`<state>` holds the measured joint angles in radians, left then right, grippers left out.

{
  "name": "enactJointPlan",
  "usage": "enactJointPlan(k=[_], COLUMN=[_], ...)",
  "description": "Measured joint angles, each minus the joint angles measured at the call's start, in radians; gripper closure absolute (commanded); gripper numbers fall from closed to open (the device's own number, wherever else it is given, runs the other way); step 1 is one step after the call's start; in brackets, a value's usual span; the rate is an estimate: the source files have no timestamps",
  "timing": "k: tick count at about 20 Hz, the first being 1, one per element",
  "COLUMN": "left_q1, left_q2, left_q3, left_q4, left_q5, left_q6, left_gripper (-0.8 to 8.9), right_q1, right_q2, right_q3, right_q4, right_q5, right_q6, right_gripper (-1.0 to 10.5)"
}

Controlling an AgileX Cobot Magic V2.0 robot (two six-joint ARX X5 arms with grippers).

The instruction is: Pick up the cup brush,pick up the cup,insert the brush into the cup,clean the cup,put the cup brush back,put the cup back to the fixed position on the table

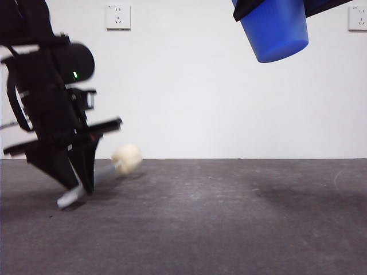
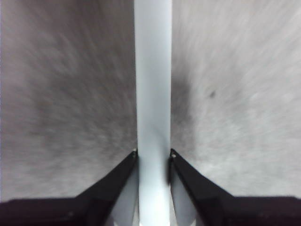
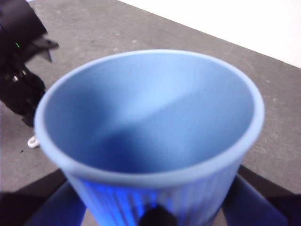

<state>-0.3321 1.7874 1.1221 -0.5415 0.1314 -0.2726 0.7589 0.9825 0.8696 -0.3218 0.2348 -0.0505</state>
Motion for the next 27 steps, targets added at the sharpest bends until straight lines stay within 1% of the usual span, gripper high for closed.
enactJointPlan(k=[3,4,6,7,8,11,13,14,16,19,21,22,24,27], left_q1=[-0.011,-0.012,-0.012,-0.012,-0.012,-0.012,-0.012,-0.012,-0.012,-0.012,-0.012,-0.012,-0.012,-0.013], left_q2=[0.007,0.007,0.007,0.007,0.007,0.005,-0.011,-0.031,-0.089,-0.218,-0.321,-0.383,-0.499,-0.648], left_q3=[0.002,0.002,0.002,0.002,0.002,0.002,0.002,0.002,0.002,0.002,0.002,0.002,0.002,0.002], left_q4=[0.028,0.031,0.032,0.029,0.027,0.024,0.012,0.008,0.004,-0.043,-0.085,-0.094,-0.094,-0.118], left_q5=[-0.011,-0.019,-0.019,-0.019,-0.014,0.051,0.059,0.059,0.06,0.06,0.087,0.117,0.174,0.188], left_q6=[-0.011,-0.018,-0.031,-0.036,-0.037,-0.039,-0.039,-0.039,-0.034,-0.006,0.018,0.023,0.028,0.029], left_gripper=[8.12,7.55,4.57,3.75,3.71,3.71,3.71,3.71,3.72,3.73,3.73,3.73,3.74,3.74], right_q1=[0.0,0.0,0.0,0.0,0.0,-0.008,-0.021,-0.036,-0.085,-0.208,-0.284,-0.321,-0.36,-0.364], right_q2=[0.0,0.0,0.0,0.0,0.0,0.011,0.035,0.056,0.111,0.22,0.303,0.352,0.449,0.581], right_q3=[0.0,0.0,0.0,0.0,0.0,0.0,0.0,0.0,0.0,0.0,0.0,0.0,0.0,0.0], right_q4=[0.0,0.0,0.0,0.0,0.002,0.039,0.061,0.07,0.115,0.232,0.281,0.306,0.37,0.476], right_q5=[0.0,0.0,-0.015,-0.023,-0.025,-0.026,-0.03,-0.049,-0.115,-0.233,-0.298,-0.336,-0.388,-0.417], right_q6=[0.002,0.002,0.003,0.003,0.003,0.003,0.003,0.002,0.002,0.003,0.003,0.003,0.004,0.004], right_gripper=[9.6,9.6,9.6,9.6,9.6,9.6,9.6,9.6,9.6,9.6,9.6,9.6,9.6,9.6])
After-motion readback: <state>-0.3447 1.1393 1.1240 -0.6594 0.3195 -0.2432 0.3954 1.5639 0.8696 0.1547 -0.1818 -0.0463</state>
